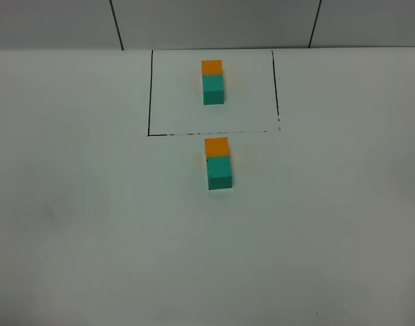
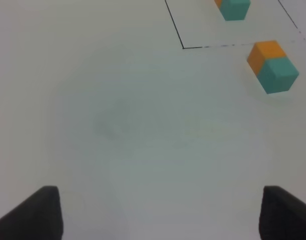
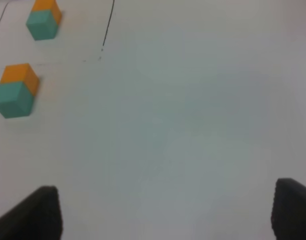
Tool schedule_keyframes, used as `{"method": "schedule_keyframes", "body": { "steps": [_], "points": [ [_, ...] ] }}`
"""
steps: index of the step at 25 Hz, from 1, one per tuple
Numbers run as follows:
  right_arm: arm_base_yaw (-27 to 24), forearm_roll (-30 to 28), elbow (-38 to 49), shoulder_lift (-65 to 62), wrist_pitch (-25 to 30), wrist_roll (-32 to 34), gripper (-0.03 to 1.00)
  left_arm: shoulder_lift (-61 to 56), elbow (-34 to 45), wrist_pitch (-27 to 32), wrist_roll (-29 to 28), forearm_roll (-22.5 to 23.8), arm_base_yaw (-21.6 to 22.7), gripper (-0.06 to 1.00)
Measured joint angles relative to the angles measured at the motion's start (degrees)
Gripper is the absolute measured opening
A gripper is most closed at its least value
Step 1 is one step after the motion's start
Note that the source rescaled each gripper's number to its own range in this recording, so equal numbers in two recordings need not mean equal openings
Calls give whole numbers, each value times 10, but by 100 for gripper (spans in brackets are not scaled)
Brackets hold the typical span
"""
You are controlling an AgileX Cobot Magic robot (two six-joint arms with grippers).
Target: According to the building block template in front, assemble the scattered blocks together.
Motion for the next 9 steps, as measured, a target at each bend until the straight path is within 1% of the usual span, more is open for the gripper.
{"method": "schedule_keyframes", "body": {
  "steps": [9],
  "points": [
    [0, 2, 0, 0, 0, 0, 71, 0, 0, 0, 1, 0, 0, 83]
  ]
}}
